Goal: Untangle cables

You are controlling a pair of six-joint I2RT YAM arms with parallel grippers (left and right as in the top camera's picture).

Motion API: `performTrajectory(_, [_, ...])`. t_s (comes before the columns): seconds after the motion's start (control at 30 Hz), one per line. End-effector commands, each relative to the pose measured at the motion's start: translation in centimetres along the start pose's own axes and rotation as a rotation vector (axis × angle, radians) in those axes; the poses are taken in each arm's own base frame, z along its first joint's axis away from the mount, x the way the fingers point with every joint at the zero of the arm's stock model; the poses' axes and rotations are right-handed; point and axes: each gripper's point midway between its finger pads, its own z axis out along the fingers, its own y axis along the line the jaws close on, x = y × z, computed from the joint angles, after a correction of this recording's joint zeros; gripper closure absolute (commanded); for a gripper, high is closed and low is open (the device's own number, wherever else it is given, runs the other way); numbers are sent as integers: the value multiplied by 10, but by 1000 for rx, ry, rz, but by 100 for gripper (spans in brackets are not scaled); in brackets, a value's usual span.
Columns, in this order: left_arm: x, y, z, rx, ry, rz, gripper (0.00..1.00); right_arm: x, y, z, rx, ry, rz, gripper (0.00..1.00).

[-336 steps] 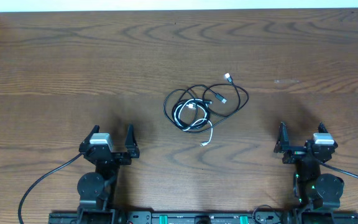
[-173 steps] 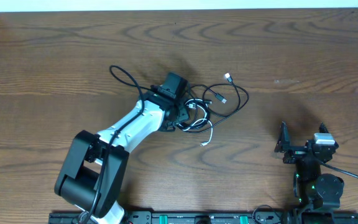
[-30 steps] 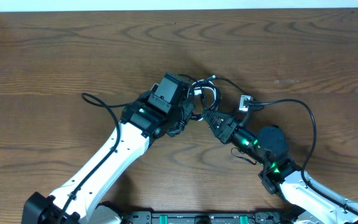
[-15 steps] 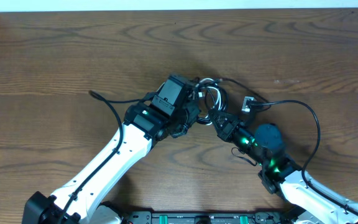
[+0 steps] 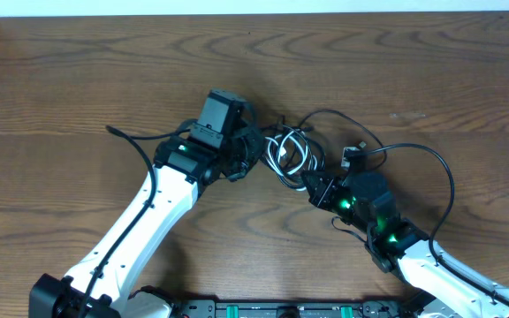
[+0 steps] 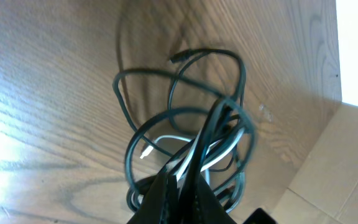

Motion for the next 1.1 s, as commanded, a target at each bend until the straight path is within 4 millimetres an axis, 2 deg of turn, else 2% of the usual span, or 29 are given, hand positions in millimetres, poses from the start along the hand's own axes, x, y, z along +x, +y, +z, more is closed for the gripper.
performTrajectory(0.0, [-19,-8,-9,35,-52,37,92,4,-24,-1,93,-11,-32,98])
performTrajectory(0.13, [-23,-8,-10,33,-68,107,92,3,-22,-1,84,-16,-34,98])
performTrajectory(0.3, [-29,-7,-10,11,-106,294,92,2,-17,-2,62,-12,-93,99])
performTrajectory(0.33, [-30,-5,-10,2,-112,317,93,2,-11,-4,35,-5,-93,99])
performTrajectory(0.47, [-29,-1,-10,-15,-106,350,92,-4,33,-18,-169,24,-111,93])
performTrajectory(0.57, [-25,-2,-9,-8,-88,396,92,-25,50,-35,-244,-41,-118,91])
performTrajectory(0.63, [-20,-5,-9,8,-60,447,92,-38,53,-43,-258,-87,-118,87])
performTrajectory(0.67, [-15,-6,-8,23,-33,505,92,-48,54,-49,-266,-123,-116,80])
performTrajectory(0.77, [-6,-9,-9,55,13,588,92,-59,53,-55,-269,-154,-70,73])
performTrajectory(0.9, [-6,-9,-9,56,14,590,92,-54,56,-54,-286,-123,-45,60])
performTrajectory(1.07, [-5,-10,-9,62,18,574,92,-47,47,-50,-253,-88,-27,59])
